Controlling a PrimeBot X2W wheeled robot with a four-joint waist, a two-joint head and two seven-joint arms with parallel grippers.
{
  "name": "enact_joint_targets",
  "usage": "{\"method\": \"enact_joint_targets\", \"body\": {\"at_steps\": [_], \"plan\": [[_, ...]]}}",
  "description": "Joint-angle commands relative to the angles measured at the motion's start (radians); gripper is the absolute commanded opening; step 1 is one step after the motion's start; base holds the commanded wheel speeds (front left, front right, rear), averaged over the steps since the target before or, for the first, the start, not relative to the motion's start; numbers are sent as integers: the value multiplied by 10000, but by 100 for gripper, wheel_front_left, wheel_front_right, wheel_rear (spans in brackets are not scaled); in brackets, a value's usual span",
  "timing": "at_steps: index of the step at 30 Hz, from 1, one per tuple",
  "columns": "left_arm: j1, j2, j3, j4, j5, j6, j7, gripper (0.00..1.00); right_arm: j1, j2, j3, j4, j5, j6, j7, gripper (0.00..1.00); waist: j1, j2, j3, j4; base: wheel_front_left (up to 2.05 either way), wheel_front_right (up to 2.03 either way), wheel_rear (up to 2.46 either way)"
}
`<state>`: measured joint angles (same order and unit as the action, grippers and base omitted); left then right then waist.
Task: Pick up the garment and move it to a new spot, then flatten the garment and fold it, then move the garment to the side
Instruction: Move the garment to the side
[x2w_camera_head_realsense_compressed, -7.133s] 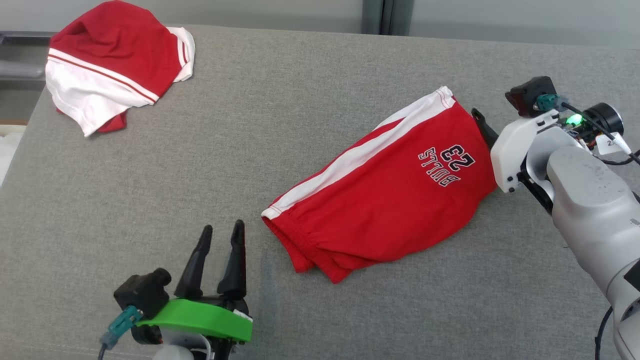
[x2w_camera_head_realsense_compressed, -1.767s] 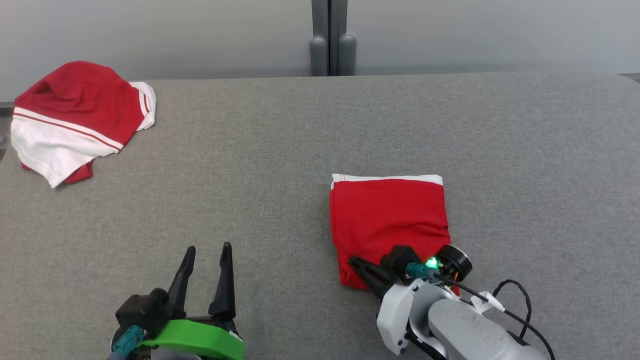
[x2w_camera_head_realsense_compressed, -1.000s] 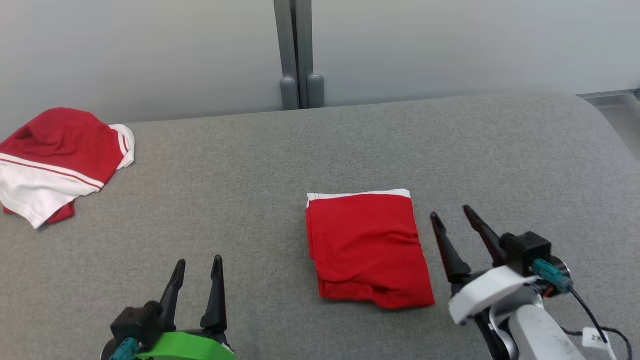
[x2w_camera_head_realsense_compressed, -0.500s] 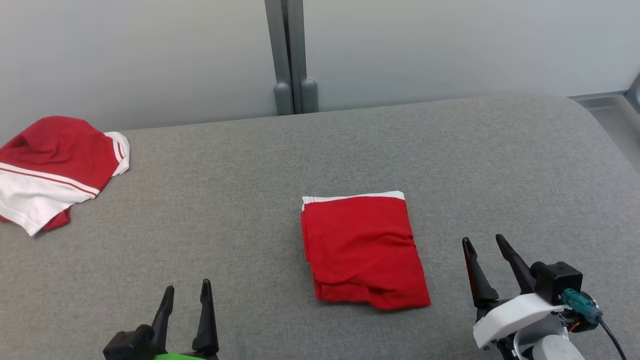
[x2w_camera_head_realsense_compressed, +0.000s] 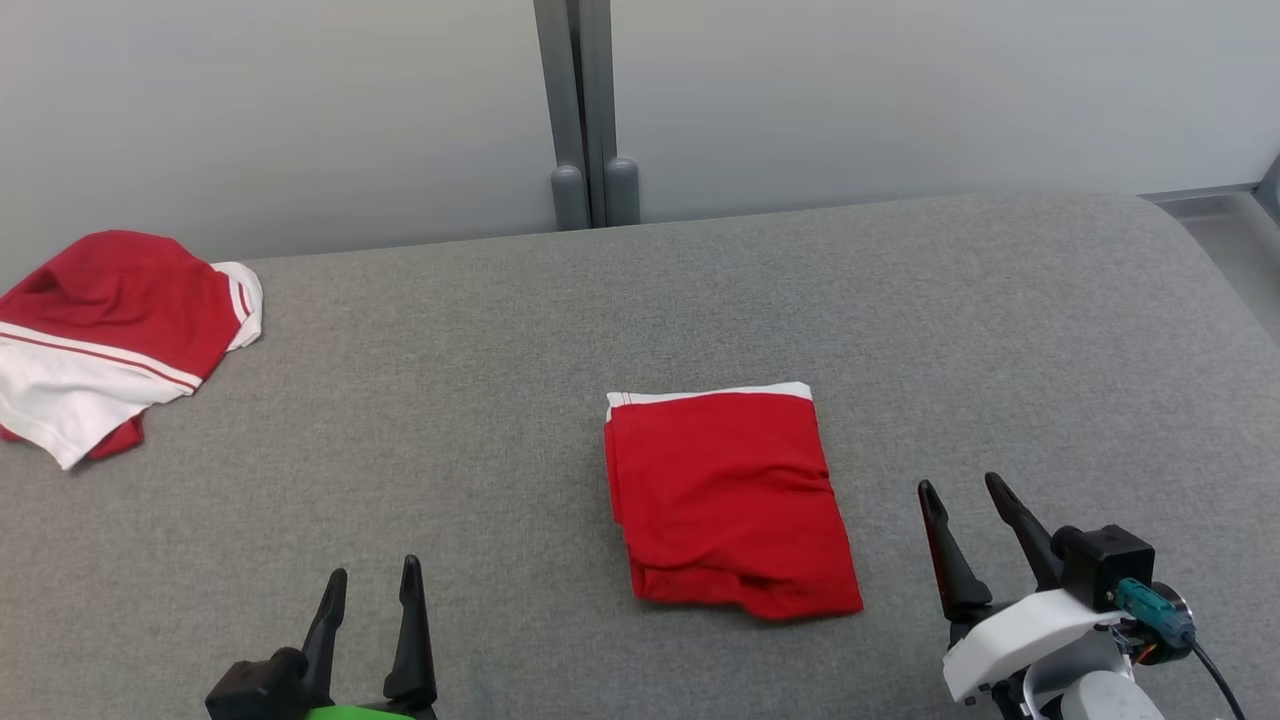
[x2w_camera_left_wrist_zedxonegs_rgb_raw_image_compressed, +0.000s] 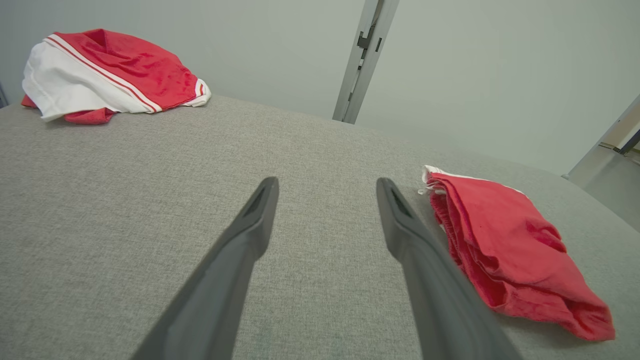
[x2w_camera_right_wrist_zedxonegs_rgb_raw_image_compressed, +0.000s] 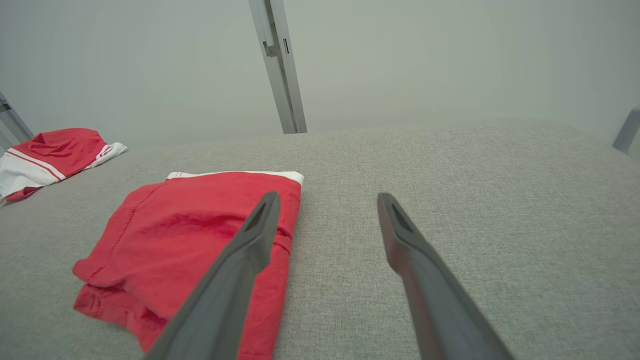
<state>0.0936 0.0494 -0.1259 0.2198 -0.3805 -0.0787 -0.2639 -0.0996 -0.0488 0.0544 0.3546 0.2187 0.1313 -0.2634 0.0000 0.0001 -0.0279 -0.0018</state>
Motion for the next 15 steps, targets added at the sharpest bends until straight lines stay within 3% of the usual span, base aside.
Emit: {"method": "enact_joint_targets", "body": {"at_steps": [1, 9, 15], "plan": [[58, 21, 35, -32, 36, 30, -7, 100, -108, -34, 10, 43, -54, -12, -17, 100, 0, -1, 8, 1, 0, 0, 0], [-237, 21, -129, 11, 134, -22, -7, 100, -1130, -32, -116, 657, -980, -12, -16, 100, 0, -1, 120, 238, 0, 0, 0], [-303, 21, -227, 51, 84, -29, -7, 100, -2367, -32, -312, 1652, -1443, -12, 946, 100, 0, -1, 259, 704, 0, 0, 0]]}}
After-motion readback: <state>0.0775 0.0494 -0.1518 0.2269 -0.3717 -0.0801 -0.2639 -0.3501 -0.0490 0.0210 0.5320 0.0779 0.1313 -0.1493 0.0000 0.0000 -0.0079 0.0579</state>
